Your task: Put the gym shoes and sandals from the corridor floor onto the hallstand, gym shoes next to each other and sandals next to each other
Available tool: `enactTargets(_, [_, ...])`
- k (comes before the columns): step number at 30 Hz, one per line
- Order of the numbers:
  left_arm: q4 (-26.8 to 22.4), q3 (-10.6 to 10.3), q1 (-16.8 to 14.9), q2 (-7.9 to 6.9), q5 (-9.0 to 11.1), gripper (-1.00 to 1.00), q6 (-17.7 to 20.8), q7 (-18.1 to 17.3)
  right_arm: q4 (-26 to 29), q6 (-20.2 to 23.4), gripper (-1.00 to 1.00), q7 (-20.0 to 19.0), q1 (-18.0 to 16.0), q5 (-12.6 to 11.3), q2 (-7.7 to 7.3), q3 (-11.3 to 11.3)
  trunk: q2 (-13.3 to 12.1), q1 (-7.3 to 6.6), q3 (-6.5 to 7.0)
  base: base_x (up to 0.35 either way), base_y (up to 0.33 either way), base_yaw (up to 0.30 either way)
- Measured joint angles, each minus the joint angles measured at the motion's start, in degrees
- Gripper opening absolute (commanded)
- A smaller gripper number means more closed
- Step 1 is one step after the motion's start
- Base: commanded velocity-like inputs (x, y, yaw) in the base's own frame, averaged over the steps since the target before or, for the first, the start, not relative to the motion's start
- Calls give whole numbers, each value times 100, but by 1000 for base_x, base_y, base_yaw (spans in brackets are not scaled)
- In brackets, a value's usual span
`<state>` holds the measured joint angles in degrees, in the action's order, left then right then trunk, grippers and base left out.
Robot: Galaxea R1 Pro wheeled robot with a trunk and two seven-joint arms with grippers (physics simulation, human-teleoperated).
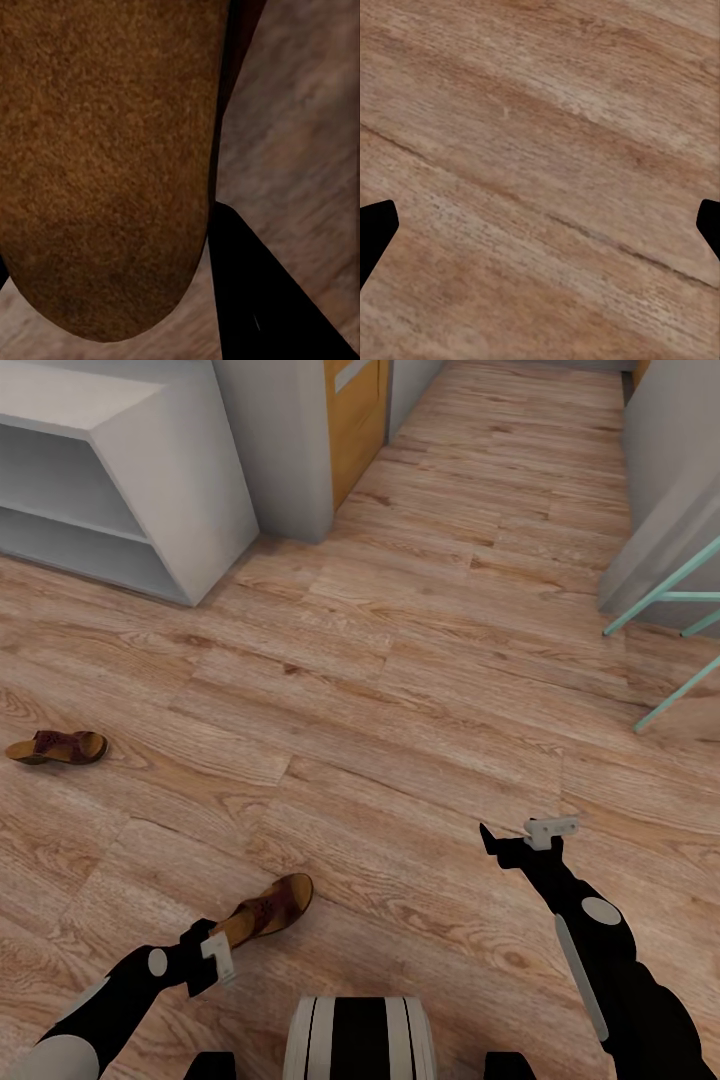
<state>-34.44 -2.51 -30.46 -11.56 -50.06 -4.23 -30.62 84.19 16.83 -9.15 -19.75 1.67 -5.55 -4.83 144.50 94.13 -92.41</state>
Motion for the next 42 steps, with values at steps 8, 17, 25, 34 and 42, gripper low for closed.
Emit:
enactTargets(8, [-5, 5, 6, 7, -11, -100, -10, 9, -7, -1, 100, 0, 4, 0, 6, 0, 0, 0, 0, 0, 0, 0])
enactTargets(17, [-182, 13, -38, 12, 62, -100, 28, 24, 2, -7, 100, -5, 4, -3, 9, 5, -5, -11, 88, 0, 0, 0])
enactTargets(25, [-461, 627, -44, 67, 72, -100, 196, 19, 8, -21, 100, -7, 5, 2, 9, 46, -16, -31, 265, 0, 0, 0])
enactTargets(34, [-679, 960, -32, 88, 1384, -100, 381, 48, 23, -22, 100, -13, 8, 23, 1, 34, -28, -54, 465, 0, 0, 0])
enactTargets(42, [-624, 1485, 66, 27, 2722, -100, 458, 83, 11, -29, 100, -7, 8, 22, 14, 27, -39, -75, 642, 0, 0, 0])
